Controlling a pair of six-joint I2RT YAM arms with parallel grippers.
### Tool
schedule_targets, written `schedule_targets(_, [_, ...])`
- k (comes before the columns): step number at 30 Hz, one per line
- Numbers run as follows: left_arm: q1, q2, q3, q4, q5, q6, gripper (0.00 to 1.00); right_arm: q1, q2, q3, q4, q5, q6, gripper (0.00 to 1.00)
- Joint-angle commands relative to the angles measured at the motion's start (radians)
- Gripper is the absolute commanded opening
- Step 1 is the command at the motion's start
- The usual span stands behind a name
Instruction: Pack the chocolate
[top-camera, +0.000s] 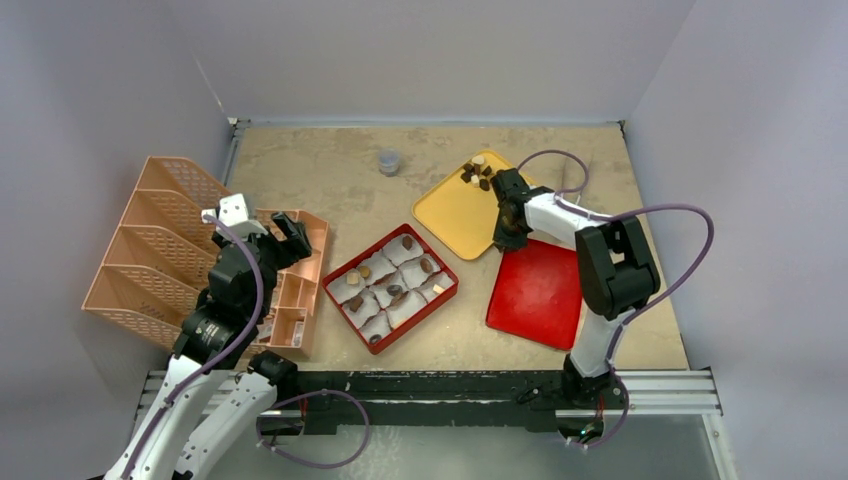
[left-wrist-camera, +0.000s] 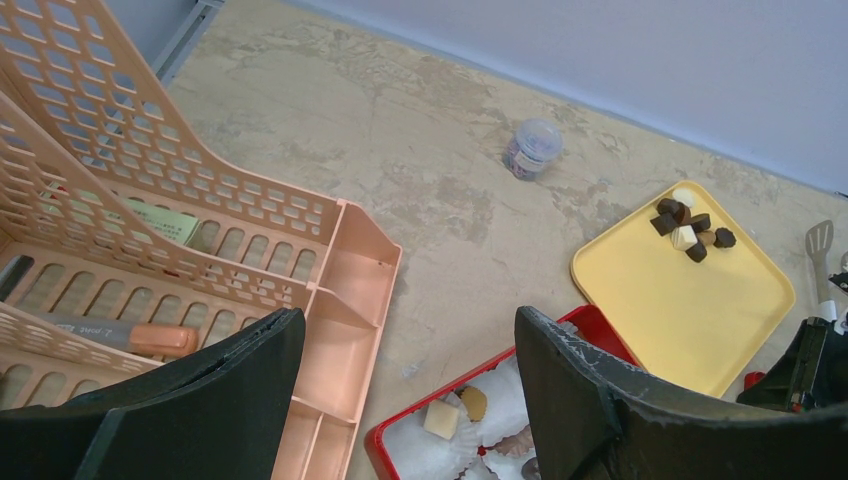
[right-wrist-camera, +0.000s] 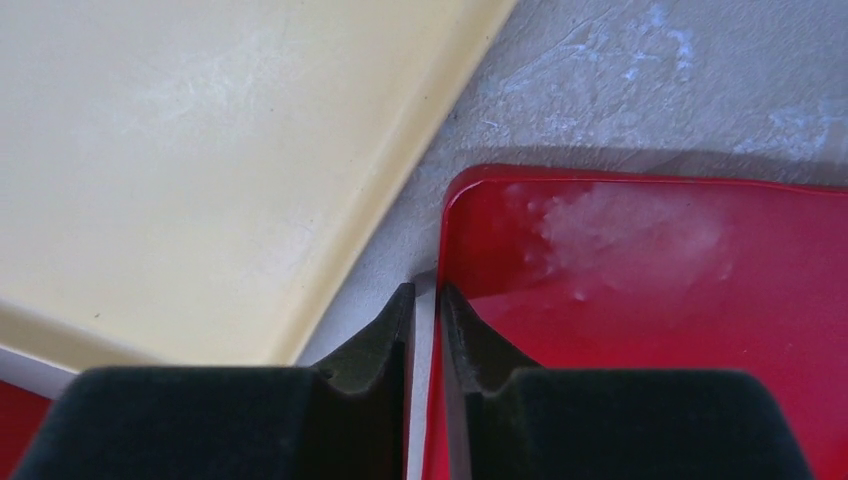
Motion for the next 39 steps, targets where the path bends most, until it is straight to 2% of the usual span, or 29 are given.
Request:
schedule_targets(1, [0.004,0.001,0.006,0.035,-0.006,0.001,0.76,0.022,-0.002,0.016,-0.056,0.073,0.014,0.13])
schedule_targets(5, [0.004,-0.005,0.004,0.042,0.014,0.001,0.76,0.032,-0.073,-0.015,-0.074,0.078,0.008,0.00])
schedule_targets(16, [0.004,0.018,-0.031,0.121,0.181,0.019,0.77,0.042,-0.346,-0.106,-0.148,0.047,-0.020,0.00])
schedule_targets(22, [0.004,0.024,-0.125,0.353,0.482,0.058,0.72,0.041,-0.526,-0.073,-0.192,-0.053,-0.080,0.00])
schedule_targets(24, [0.004,0.029,-0.156,0.459,0.632,0.083,0.70,0.041,-0.583,-0.046,-0.198,-0.117,-0.114,0.00])
schedule_targets(27, [0.004,0.042,-0.186,0.621,0.869,0.163,0.70,0.042,-0.663,-0.006,-0.197,-0.194,-0.163,0.00])
schedule_targets(34, [0.004,0.102,-0.188,0.825,1.133,0.433,0.69,0.043,-0.752,0.105,-0.244,-0.419,-0.277,0.00])
schedule_targets(36, [0.004,0.151,-0.156,0.835,1.190,0.555,0.66,0.042,-0.762,0.138,-0.266,-0.475,-0.301,0.00])
schedule_targets(39, [0.004,0.249,-0.056,0.777,1.256,0.724,0.66,0.042,-0.774,0.180,-0.293,-0.538,-0.337,0.00])
